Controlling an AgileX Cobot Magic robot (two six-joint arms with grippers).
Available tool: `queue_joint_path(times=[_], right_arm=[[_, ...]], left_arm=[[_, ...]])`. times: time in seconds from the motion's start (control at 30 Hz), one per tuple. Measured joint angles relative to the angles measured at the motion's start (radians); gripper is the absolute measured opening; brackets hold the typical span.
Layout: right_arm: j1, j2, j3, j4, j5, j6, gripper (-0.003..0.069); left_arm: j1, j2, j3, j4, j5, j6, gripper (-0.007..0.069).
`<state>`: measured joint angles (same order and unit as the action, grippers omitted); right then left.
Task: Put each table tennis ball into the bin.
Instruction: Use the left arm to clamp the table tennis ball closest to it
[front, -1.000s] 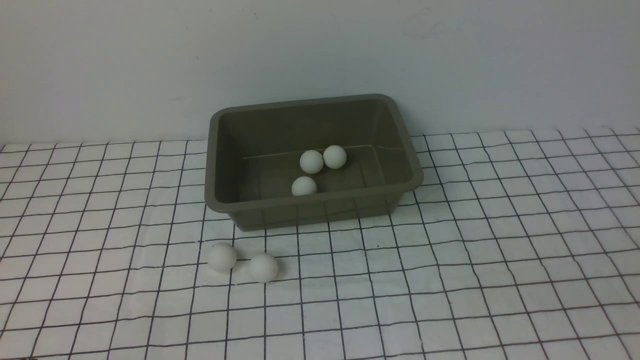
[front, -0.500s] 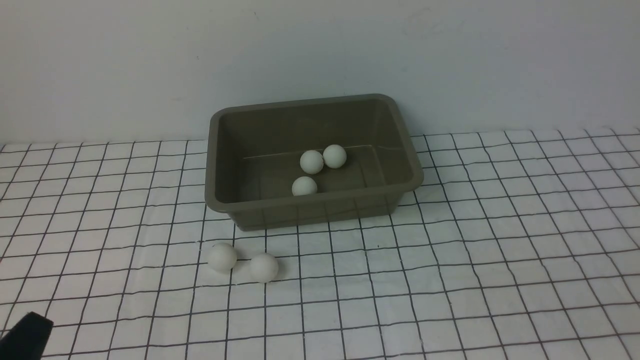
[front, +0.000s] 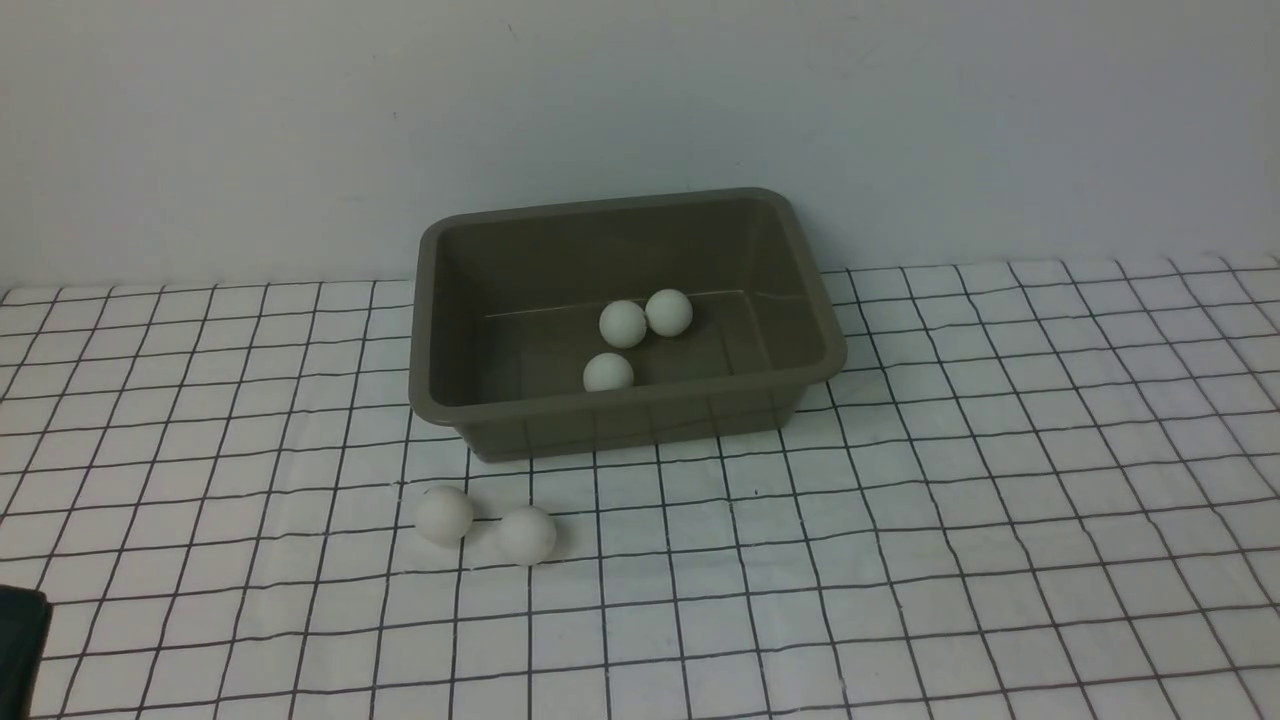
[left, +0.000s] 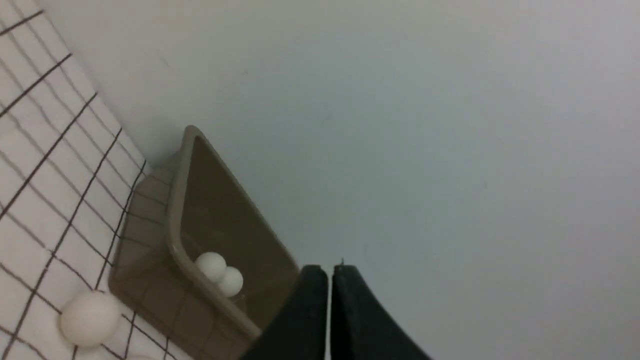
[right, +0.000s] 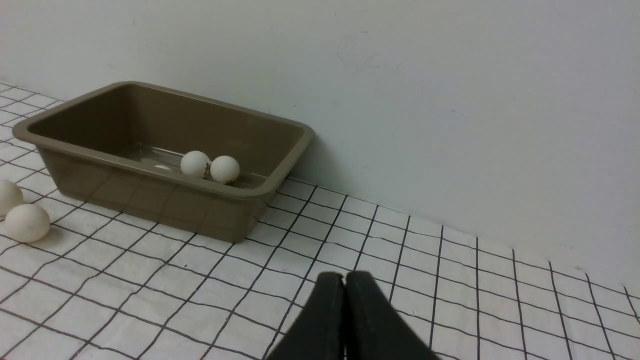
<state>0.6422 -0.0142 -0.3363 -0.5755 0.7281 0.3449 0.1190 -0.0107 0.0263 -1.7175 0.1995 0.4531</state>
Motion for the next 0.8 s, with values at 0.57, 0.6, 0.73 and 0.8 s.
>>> queue_joint_path(times=[0.57,0.6,0.73,0.8], right_arm=[[0.0,0.0,0.0,0.0,-0.034,0.0,-0.0018],[0.0,0.0,0.0,0.0,-0.038,0.0,-0.0018],[0.0,0.0,0.0,0.0,-0.058,0.0,-0.0018],[0.0,0.0,0.0,0.0,-0.061,0.0,-0.0018]], left_arm=[[0.0,0.644,-0.587,0.519,0.473,0.585,0.002],[0.0,0.703,-0.618,0.593,0.503,0.554,0.002],[0.0,0.91,-0.696,0.769,0.562,0.468,0.002],[-0.001,0.993,-0.724,0.816,0.564,0.447,0.002]])
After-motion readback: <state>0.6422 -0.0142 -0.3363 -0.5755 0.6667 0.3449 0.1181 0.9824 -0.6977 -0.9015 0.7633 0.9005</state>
